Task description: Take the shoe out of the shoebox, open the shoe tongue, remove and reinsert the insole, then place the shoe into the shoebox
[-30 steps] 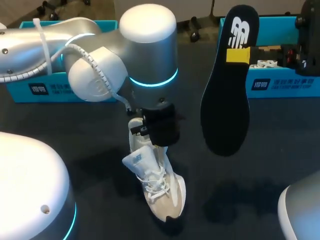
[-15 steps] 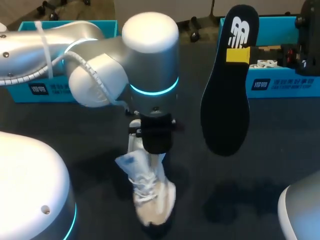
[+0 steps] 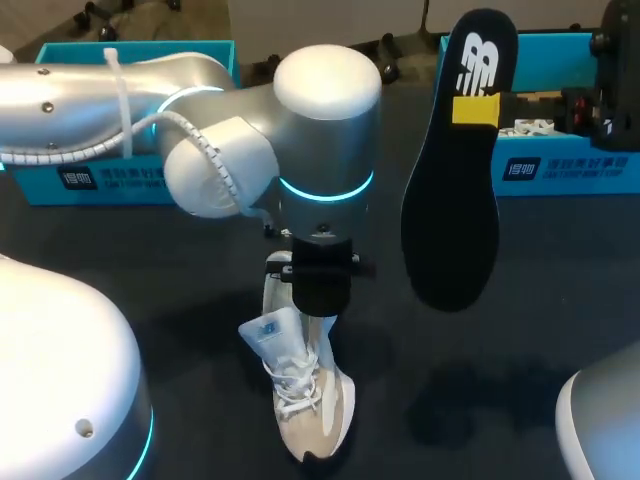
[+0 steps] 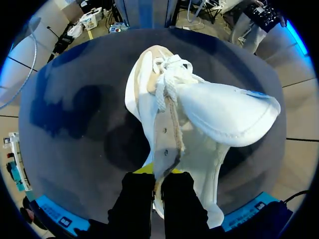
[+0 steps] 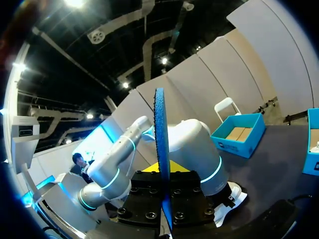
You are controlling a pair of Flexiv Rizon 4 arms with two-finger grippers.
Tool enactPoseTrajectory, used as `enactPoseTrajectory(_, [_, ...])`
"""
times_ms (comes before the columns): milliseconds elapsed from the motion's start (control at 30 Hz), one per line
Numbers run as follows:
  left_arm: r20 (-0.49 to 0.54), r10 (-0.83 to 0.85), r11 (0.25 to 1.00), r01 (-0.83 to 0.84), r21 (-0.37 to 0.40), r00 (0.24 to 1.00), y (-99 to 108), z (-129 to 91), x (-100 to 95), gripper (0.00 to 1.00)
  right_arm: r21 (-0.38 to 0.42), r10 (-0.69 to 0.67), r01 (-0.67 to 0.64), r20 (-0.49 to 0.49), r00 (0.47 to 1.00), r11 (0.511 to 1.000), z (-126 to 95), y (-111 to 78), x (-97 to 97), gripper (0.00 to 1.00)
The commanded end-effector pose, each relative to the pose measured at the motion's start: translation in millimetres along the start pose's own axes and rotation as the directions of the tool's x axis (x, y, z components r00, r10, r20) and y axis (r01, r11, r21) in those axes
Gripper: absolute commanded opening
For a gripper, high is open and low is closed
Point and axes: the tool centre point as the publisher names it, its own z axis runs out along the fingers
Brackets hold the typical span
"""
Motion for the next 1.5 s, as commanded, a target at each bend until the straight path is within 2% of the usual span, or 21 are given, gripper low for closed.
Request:
enactPoseTrajectory(33, [-0.013,0.020,1.000,-0.020,0.023,1.000,5.4,11.1,-10.5,0.00,0.004,0.001,-0.001,-0.002,1.000,1.000,4.1,2.8,-2.8,0.00])
enactPoseTrajectory(333, [-0.009,0.066,0.997,-0.065,0.044,0.998,11.3,32.3,-17.7,0.00,0.004,0.001,-0.001,-0.002,1.000,1.000,4.1,2.8,-2.8,0.00])
enactPoseTrajectory(833, [0.045,0.125,0.991,-0.127,0.031,0.991,11.2,39.6,-26.5,0.02,0.004,0.001,-0.001,-0.002,1.000,1.000,4.1,2.8,-2.8,0.00])
enactPoseTrajectory(900, [0.070,0.117,0.992,-0.119,0.031,0.991,12.0,37.9,-25.9,0.45,0.004,0.001,-0.001,-0.002,1.000,1.000,4.1,2.8,-2.8,0.00])
enactPoseTrajectory(933, [0.085,0.115,0.992,-0.118,0.032,0.990,12.5,35.9,-25.0,0.82,0.004,0.001,-0.001,-0.002,1.000,1.000,4.1,2.8,-2.8,0.00])
enactPoseTrajectory(967, [0.109,0.113,0.992,-0.117,0.036,0.988,12.5,33.3,-23.3,1.00,0.004,0.001,-0.001,-0.002,1.000,1.000,4.1,2.8,-2.8,0.00])
enactPoseTrajectory(1100, [0.153,0.108,0.994,-0.112,0.014,0.982,11.4,21.9,-16.7,1.00,0.004,0.001,-0.001,-0.002,1.000,1.000,4.1,2.8,-2.8,0.00])
enactPoseTrajectory(1233, [0.214,0.094,0.996,-0.090,-0.029,0.972,9.0,1.1,-8.1,1.00,0.004,0.001,-0.001,-0.002,1.000,1.000,4.1,2.8,-2.8,0.00])
enactPoseTrajectory(1367, [0.319,0.058,0.997,-0.038,-0.071,0.946,9.0,-23.7,-2.2,1.00,0.004,0.001,-0.001,-0.002,1.000,1.000,4.1,2.8,-2.8,0.00])
enactPoseTrajectory(1500, [0.454,0.062,0.991,-0.002,-0.131,0.889,10.2,-53.6,2.4,1.00,0.004,0.001,-0.001,-0.002,1.000,1.000,4.1,2.8,-2.8,0.00])
